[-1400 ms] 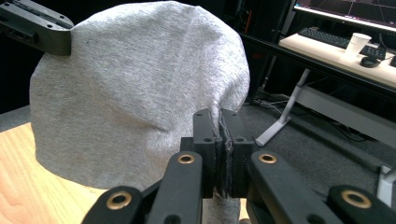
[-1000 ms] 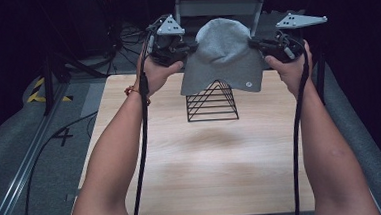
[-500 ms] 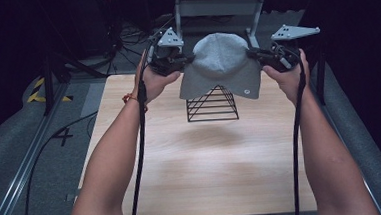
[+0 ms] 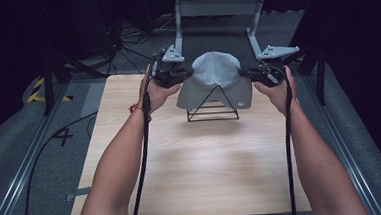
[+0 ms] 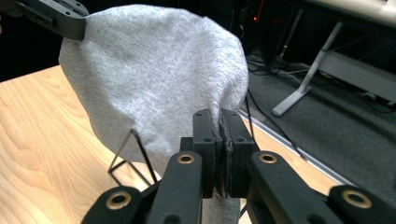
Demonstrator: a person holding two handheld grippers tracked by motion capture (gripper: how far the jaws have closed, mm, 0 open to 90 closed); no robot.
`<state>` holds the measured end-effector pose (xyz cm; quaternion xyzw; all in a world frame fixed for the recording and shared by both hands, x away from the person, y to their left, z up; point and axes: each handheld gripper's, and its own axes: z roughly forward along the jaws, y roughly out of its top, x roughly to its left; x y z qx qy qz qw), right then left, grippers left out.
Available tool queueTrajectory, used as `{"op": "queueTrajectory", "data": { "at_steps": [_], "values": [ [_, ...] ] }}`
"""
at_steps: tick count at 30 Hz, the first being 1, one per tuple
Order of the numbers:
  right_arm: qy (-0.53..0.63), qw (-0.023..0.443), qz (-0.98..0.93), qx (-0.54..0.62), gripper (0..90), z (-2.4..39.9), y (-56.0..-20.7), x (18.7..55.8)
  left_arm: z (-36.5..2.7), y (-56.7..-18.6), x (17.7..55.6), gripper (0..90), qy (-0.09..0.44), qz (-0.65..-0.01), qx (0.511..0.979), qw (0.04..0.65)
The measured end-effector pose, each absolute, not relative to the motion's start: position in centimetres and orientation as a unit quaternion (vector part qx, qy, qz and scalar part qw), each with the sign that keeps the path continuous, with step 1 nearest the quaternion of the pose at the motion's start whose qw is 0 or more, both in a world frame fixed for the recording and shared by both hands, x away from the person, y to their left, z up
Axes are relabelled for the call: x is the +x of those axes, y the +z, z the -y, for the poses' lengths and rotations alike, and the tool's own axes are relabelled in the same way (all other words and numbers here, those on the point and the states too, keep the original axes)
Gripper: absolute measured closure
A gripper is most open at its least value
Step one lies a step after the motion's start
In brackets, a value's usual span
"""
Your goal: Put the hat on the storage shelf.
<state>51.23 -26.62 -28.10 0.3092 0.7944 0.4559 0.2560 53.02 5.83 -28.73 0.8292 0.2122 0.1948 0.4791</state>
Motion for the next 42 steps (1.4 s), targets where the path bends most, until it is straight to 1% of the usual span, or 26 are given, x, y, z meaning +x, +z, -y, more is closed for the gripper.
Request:
{"op": "queueTrajectory", "data": {
  "at_steps": [8,9,28,35,38,42],
  "values": [
    [0.455,0.242,-0.797,0.314,86.0,26.9,-30.1,51.3,-5.5,-30.7,53.0,86.7,0.194,-0.208,0.835,0.471],
    [0.454,0.237,-0.799,0.316,86.0,26.9,-30.8,51.3,-5.4,-31.1,52.9,86.7,0.188,-0.209,0.833,0.476],
    [0.416,0.213,-0.821,0.328,86.3,26.3,-35.5,51.5,-5.4,-36.6,52.8,86.5,0.177,-0.225,0.85,0.442],
    [0.407,0.216,-0.824,0.331,85.7,26.1,-36.1,51.3,-6.0,-37.3,52.5,85.2,0.184,-0.236,0.843,0.446],
    [0.408,0.223,-0.82,0.335,82.6,26.2,-35.8,51.0,-6.5,-36.9,52.1,83.2,0.198,-0.235,0.844,0.44],
    [0.407,0.232,-0.817,0.335,79.9,26.6,-35.3,50.6,-7.4,-36.6,51.4,82.5,0.202,-0.234,0.843,0.441]
  ]
}}
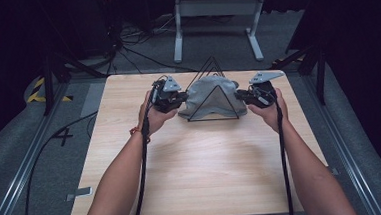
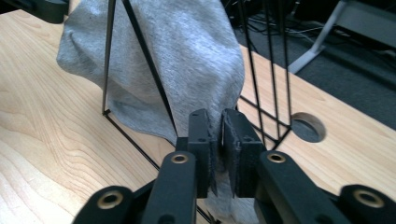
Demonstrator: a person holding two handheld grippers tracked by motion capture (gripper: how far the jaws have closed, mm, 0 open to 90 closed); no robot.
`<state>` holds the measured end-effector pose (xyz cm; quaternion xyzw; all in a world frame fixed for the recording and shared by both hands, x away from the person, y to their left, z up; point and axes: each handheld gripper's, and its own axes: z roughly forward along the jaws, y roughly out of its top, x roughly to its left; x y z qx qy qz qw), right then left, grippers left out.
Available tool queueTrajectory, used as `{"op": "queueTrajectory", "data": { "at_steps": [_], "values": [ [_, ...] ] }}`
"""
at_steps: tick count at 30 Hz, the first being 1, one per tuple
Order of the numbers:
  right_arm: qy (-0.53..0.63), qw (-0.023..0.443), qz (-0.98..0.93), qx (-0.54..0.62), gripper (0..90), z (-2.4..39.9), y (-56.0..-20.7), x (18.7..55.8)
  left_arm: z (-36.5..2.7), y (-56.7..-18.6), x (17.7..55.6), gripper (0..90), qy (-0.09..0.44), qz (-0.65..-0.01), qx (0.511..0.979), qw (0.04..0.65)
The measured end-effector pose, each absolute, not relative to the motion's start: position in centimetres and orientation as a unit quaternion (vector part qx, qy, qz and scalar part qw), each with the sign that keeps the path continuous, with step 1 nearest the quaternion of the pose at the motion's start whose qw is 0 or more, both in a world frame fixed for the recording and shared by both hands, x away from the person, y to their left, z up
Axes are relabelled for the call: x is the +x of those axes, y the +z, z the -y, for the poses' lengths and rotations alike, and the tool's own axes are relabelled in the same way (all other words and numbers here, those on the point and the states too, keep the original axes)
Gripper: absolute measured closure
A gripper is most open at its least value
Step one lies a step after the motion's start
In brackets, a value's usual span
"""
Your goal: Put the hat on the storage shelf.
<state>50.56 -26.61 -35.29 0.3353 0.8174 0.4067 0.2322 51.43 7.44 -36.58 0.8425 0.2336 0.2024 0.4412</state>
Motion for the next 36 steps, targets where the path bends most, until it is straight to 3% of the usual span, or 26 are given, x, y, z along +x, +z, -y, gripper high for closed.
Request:
{"op": "queueTrajectory", "data": {
  "at_steps": [21,30,36],
  "values": [
    [0.392,0.247,-0.825,0.325,68.3,29.6,-34.5,44.7,-12.8,-37.5,44.4,70.9,0.212,-0.218,0.866,0.397],
    [0.373,0.24,-0.837,0.321,58.6,31.7,-37.1,41.2,-14.7,-39.5,41.2,63.0,0.215,-0.21,0.882,0.362],
    [0.355,0.246,-0.841,0.325,52.5,33.0,-39.0,39.4,-15.8,-41.8,39.7,52.1,0.207,-0.211,0.894,0.337]
  ]
}}
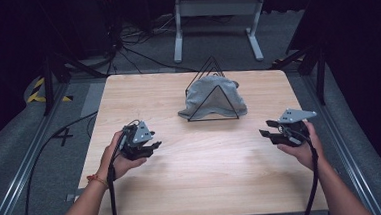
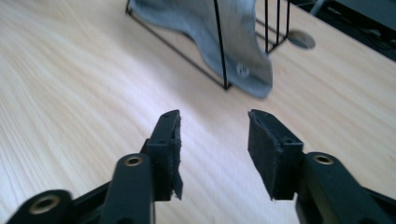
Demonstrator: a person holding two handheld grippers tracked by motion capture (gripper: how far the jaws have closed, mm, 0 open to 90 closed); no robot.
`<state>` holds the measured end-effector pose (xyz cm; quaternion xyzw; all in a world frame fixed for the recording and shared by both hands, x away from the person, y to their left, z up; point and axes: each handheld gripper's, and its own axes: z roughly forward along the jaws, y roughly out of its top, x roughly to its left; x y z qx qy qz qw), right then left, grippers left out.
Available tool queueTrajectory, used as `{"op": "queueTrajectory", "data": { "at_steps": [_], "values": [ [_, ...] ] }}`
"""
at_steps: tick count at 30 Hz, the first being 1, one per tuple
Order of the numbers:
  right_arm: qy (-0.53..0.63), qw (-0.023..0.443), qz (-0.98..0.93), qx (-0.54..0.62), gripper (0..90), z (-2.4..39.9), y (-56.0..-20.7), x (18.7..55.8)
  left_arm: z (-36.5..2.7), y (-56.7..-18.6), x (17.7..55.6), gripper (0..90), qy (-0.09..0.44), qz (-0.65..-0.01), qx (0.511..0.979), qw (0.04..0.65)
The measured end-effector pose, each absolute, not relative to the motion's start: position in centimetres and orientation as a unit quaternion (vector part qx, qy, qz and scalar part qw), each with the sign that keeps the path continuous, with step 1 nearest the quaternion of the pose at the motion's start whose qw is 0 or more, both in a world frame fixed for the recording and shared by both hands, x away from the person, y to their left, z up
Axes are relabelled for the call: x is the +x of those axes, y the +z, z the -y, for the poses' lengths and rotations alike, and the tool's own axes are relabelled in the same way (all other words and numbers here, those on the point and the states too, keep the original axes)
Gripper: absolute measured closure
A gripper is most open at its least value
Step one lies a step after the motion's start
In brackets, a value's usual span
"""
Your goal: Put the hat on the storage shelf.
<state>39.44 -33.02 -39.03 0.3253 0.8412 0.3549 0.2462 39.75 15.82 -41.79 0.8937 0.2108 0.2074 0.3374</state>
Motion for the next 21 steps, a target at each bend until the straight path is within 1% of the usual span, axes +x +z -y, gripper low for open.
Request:
{"op": "queueTrajectory", "data": {
  "at_steps": [1,2,3,4,5,7,9,10,11,15,17,19,20,21],
  "values": [
    [0.355,0.241,-0.841,0.329,51.5,33.4,-39.6,39.0,-16.1,-42.3,39.5,52.1,0.206,-0.216,0.894,0.334],
    [0.352,0.239,-0.843,0.33,48.6,33.8,-40.1,38.5,-16.4,-42.7,39.3,44.8,0.2,-0.225,0.892,0.337],
    [0.351,0.239,-0.842,0.331,46.0,34.0,-40.6,38.2,-16.6,-42.9,39.2,44.8,0.197,-0.228,0.892,0.336],
    [0.353,0.235,-0.842,0.332,44.2,34.3,-40.9,37.9,-16.9,-43.3,39.0,42.1,0.195,-0.234,0.892,0.333],
    [0.355,0.223,-0.842,0.34,38.9,34.9,-42.0,37.2,-17.4,-43.9,38.9,36.2,0.177,-0.243,0.893,0.334],
    [0.348,0.223,-0.844,0.341,34.6,35.2,-42.7,36.7,-17.8,-44.4,38.8,32.2,0.158,-0.251,0.893,0.34],
    [0.346,0.224,-0.843,0.346,33.4,35.5,-43.1,36.4,-17.9,-44.6,38.7,30.3,0.153,-0.249,0.895,0.337],
    [0.348,0.219,-0.841,0.352,31.7,35.8,-43.6,36.2,-18.1,-44.8,38.7,30.3,0.151,-0.245,0.899,0.331],
    [0.333,0.227,-0.837,0.37,29.3,36.2,-44.6,35.6,-18.3,-45.0,38.6,29.1,0.15,-0.246,0.9,0.328],
    [0.341,0.214,-0.829,0.389,29.3,37.0,-45.6,35.1,-18.5,-45.9,38.3,29.1,0.141,-0.249,0.901,0.326],
    [0.339,0.217,-0.825,0.398,26.7,37.4,-46.3,34.6,-18.6,-46.4,38.1,28.3,0.126,-0.248,0.902,0.329],
    [0.352,0.206,-0.817,0.408,26.0,37.8,-46.6,34.3,-18.6,-47.1,37.6,27.7,0.145,-0.241,0.897,0.34],
    [0.352,0.208,-0.816,0.408,25.2,37.9,-46.6,34.3,-18.7,-47.4,37.2,27.9,0.148,-0.24,0.891,0.354],
    [0.352,0.208,-0.816,0.408,25.2,37.9,-46.6,34.3,-18.7,-47.4,37.2,28.2,0.148,-0.24,0.891,0.354]
  ]
}}
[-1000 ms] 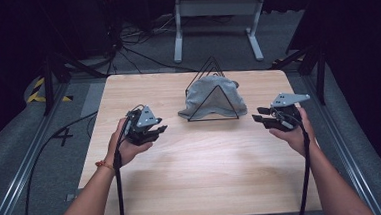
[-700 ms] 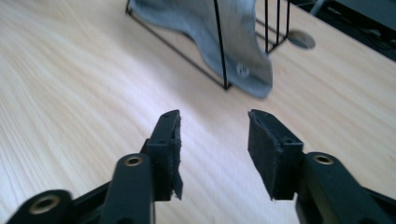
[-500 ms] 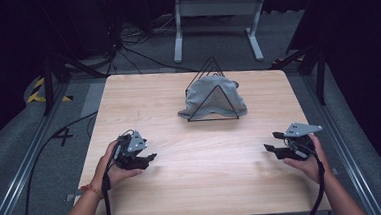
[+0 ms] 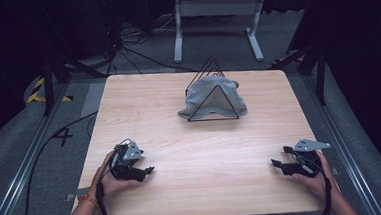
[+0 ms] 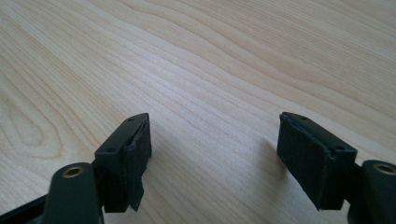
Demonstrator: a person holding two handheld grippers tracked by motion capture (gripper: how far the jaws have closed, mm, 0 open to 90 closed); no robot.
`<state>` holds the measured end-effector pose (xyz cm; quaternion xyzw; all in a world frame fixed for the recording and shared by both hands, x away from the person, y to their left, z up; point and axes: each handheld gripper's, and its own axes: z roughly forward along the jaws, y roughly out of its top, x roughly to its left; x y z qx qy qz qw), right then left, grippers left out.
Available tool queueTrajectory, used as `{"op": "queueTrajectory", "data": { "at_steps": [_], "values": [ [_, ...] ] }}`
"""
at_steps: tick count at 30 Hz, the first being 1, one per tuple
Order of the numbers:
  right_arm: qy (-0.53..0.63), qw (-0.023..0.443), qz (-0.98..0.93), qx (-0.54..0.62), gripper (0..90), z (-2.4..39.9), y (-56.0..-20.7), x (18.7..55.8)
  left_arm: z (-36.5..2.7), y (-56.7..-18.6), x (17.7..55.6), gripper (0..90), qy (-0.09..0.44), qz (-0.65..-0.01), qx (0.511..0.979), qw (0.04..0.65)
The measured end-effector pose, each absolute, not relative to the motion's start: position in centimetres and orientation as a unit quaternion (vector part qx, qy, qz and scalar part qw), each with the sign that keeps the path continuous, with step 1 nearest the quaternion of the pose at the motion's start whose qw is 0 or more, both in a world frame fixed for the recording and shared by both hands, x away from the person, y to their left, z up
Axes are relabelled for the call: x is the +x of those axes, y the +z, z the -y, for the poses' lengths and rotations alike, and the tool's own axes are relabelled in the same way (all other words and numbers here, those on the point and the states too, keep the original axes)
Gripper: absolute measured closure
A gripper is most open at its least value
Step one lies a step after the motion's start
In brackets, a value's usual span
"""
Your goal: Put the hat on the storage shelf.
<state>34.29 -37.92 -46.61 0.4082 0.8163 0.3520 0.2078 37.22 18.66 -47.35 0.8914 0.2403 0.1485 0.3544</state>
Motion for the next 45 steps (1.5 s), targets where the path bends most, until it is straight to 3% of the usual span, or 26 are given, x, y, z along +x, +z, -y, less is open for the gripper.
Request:
{"op": "queueTrajectory", "data": {
  "at_steps": [4,7,12,45],
  "values": [
    [0.352,0.205,-0.81,0.422,22.3,38.27,-46.71,34.35,-19.07,-47.68,36.66,25.9,0.139,-0.244,0.886,0.369],
    [0.353,0.204,-0.809,0.423,21.4,38.21,-46.74,34.41,-19.53,-48.02,36.82,18.7,0.113,-0.266,0.881,0.376],
    [0.353,0.204,-0.809,0.423,21.2,38.21,-46.74,34.42,-19.48,-48.03,36.91,16.7,0.109,-0.271,0.881,0.373],
    [0.35,0.202,-0.811,0.423,17.7,38.15,-46.75,34.96,-19.43,-48.05,37.07,11.7,0.11,-0.279,0.88,0.368]
  ]
}}
